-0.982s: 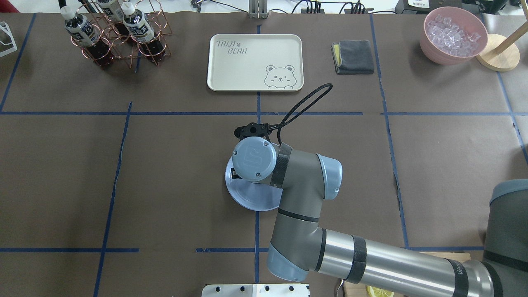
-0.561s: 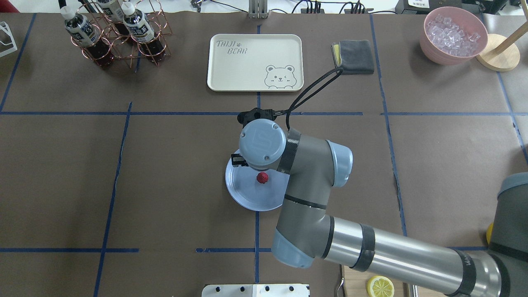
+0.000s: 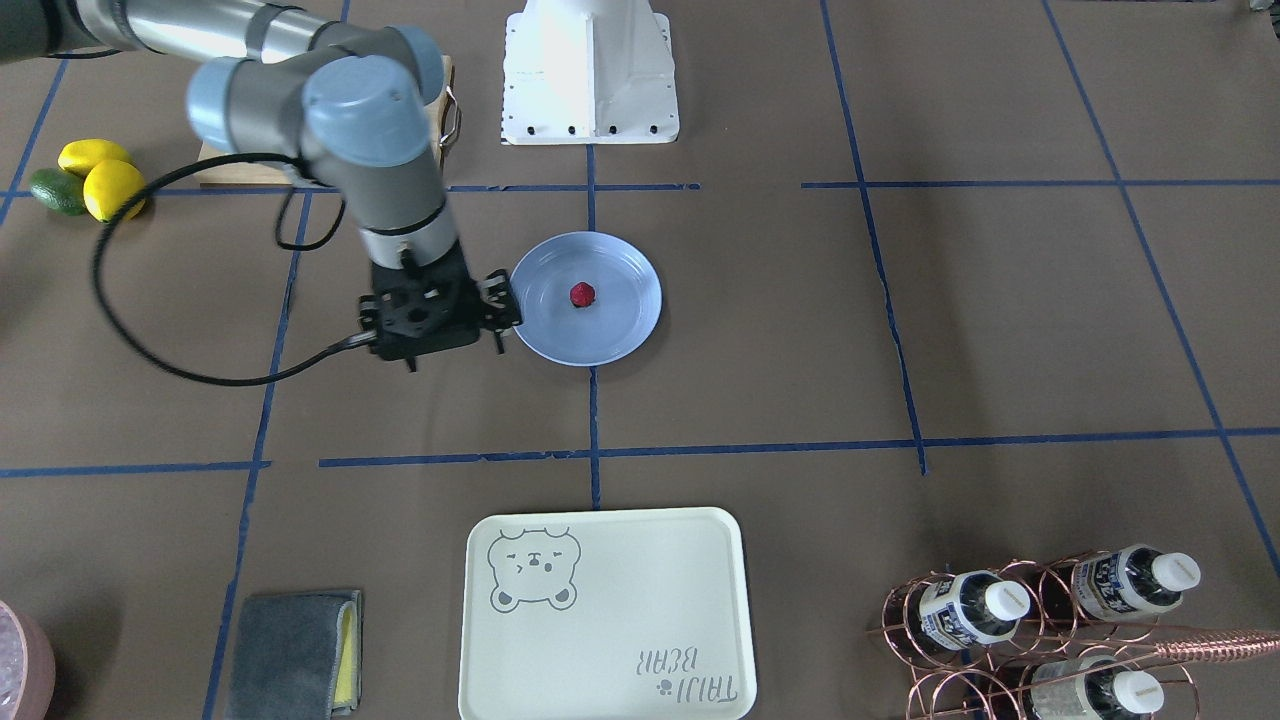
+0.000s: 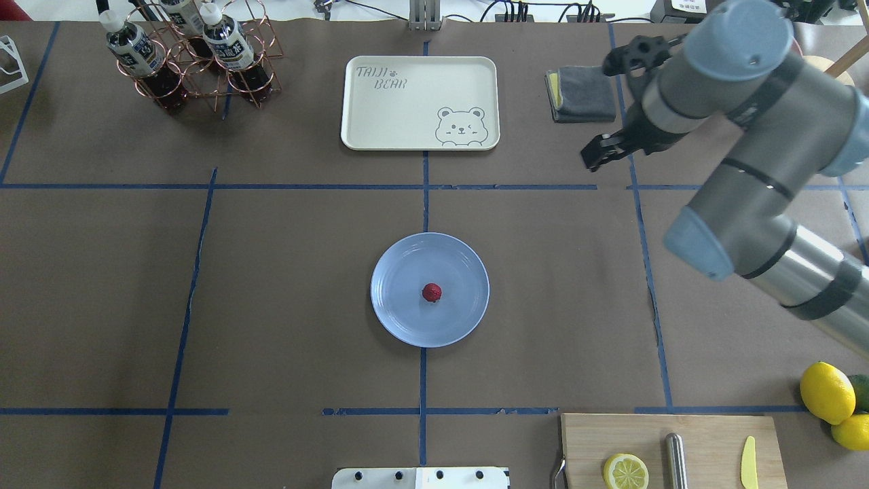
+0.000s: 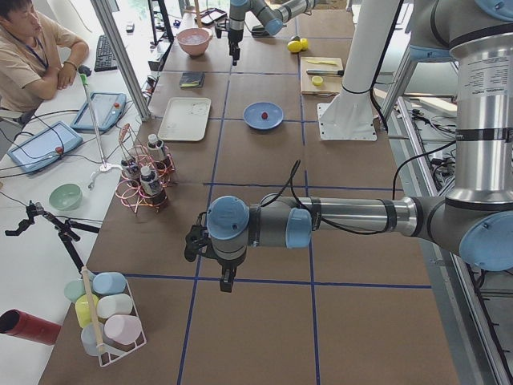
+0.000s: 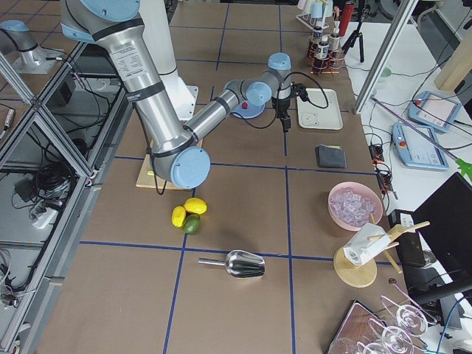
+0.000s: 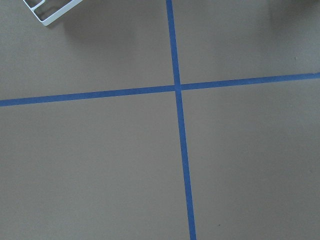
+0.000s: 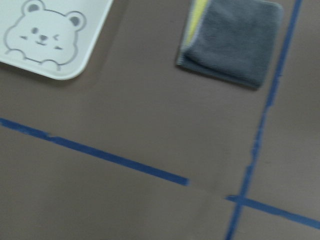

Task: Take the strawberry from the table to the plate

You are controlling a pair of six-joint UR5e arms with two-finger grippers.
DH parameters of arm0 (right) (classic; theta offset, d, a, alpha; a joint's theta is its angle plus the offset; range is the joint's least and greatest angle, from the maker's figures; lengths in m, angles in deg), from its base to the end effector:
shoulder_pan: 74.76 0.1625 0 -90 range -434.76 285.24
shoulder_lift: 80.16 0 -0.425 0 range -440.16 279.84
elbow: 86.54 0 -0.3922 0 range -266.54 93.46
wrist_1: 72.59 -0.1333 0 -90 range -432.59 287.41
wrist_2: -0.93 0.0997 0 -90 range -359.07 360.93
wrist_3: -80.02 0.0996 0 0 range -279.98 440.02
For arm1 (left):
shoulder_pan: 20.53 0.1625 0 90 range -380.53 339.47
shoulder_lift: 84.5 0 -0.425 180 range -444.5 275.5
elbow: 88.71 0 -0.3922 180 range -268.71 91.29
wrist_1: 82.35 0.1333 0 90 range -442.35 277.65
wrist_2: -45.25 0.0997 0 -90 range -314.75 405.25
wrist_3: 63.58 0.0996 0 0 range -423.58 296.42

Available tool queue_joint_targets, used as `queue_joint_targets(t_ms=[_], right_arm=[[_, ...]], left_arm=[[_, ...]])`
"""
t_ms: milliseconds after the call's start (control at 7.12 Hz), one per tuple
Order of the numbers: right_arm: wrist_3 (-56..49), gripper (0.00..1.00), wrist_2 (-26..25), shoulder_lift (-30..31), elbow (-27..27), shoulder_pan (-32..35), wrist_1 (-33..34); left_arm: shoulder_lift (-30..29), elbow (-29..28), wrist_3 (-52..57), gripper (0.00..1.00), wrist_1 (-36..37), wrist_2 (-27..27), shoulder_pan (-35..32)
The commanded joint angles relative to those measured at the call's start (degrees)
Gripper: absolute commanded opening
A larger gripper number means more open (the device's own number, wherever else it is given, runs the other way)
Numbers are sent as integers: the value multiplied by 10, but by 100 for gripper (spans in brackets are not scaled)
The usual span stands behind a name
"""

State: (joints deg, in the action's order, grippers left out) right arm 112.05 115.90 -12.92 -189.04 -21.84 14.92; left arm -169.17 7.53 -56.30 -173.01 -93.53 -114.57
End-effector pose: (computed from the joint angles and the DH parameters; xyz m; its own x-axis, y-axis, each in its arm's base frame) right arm -0.3003 -0.5487 0.3383 0.7339 -0.3036 0.6077 0.1032 0.9340 0.3420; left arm -0.0902 -0.4489 0.6423 0.6624 0.1007 -0.7424 -0.0136 0.9924 0.1225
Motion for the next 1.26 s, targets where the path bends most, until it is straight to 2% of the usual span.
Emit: queue_joint_targets(t_ms=[0,281,561,842,1123], right_arm=[[-131,100,25,107,-18,125,1],[-277,100,53,182,-14,204,4],[-293,100,58,283,-16,278,1],[-295,100,69,323,-11,307,1],[-297,100,162,336,-15,339,1]], left_arm=[[1,3,0,100,-2,-1,0],[0,7,0,100,-1,-1,1],[0,10,0,100,-2,-2,1],[-1,11,1,100,-3,-1,1],[-1,11,1,100,-3,-2,1]])
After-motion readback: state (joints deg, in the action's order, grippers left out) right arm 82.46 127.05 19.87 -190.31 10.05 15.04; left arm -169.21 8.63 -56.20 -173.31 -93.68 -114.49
